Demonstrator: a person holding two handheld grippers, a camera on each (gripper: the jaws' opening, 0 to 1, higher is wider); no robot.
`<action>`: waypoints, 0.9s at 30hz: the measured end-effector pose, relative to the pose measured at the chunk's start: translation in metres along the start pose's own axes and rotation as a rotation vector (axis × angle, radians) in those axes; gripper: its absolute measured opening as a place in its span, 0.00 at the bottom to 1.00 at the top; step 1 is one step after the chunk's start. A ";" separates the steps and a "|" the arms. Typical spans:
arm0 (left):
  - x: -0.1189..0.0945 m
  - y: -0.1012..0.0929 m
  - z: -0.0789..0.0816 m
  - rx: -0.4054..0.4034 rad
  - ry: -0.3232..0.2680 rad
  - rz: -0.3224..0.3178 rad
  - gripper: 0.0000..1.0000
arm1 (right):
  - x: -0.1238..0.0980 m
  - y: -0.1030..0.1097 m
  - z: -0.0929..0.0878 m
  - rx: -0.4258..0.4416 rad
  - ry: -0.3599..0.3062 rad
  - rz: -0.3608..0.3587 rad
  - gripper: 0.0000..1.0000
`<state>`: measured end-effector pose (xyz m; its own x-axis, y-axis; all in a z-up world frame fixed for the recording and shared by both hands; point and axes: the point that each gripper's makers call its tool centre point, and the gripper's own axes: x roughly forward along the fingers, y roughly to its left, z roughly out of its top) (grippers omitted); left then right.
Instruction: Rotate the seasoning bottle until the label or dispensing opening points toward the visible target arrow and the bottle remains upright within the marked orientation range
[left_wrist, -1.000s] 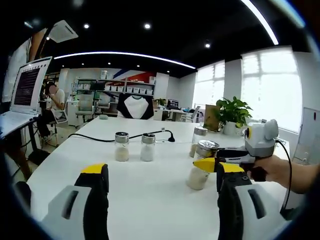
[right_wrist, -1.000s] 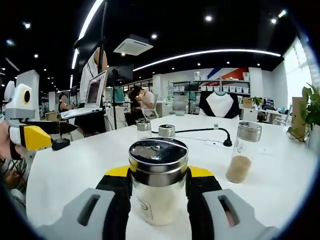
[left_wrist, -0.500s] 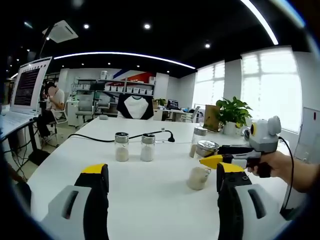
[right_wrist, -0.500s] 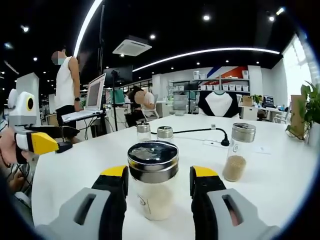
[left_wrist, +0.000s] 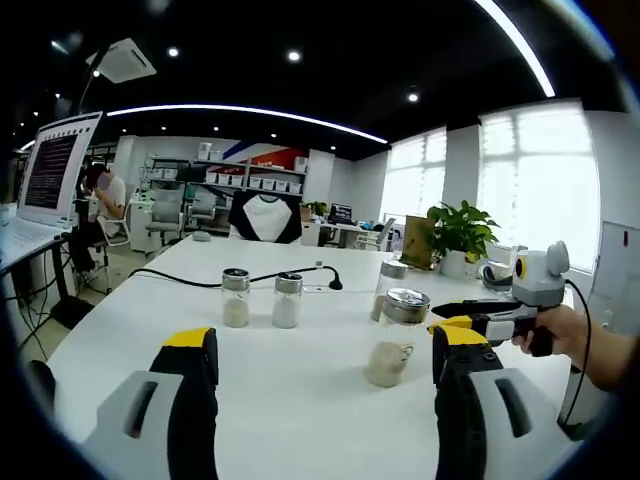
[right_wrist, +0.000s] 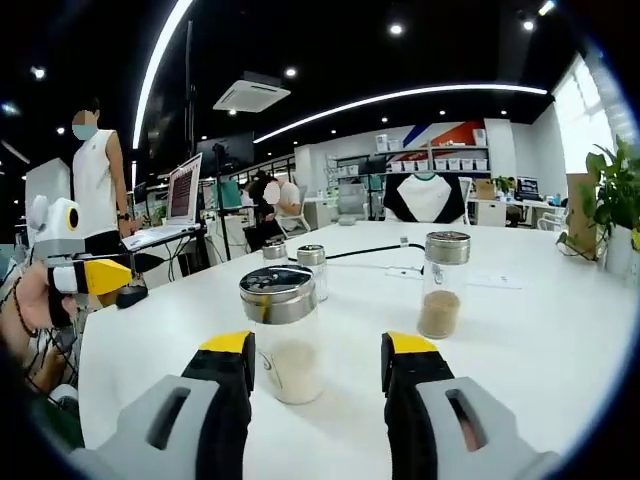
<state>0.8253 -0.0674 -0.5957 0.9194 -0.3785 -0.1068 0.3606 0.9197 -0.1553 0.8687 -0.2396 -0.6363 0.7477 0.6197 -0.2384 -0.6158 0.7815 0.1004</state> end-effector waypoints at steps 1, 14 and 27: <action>0.000 -0.001 -0.001 0.002 0.001 0.000 0.94 | -0.004 -0.003 -0.002 0.002 0.006 -0.011 0.51; 0.005 -0.006 -0.005 0.015 0.009 -0.021 0.94 | -0.049 -0.027 -0.013 0.034 -0.012 -0.136 0.53; 0.007 -0.010 -0.008 0.010 0.012 -0.033 0.94 | -0.069 -0.034 -0.023 0.072 -0.009 -0.190 0.54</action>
<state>0.8272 -0.0803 -0.6031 0.9053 -0.4095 -0.1134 0.3920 0.9078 -0.1489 0.8325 -0.3109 -0.6456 0.8510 0.4613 -0.2512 -0.4444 0.8872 0.1236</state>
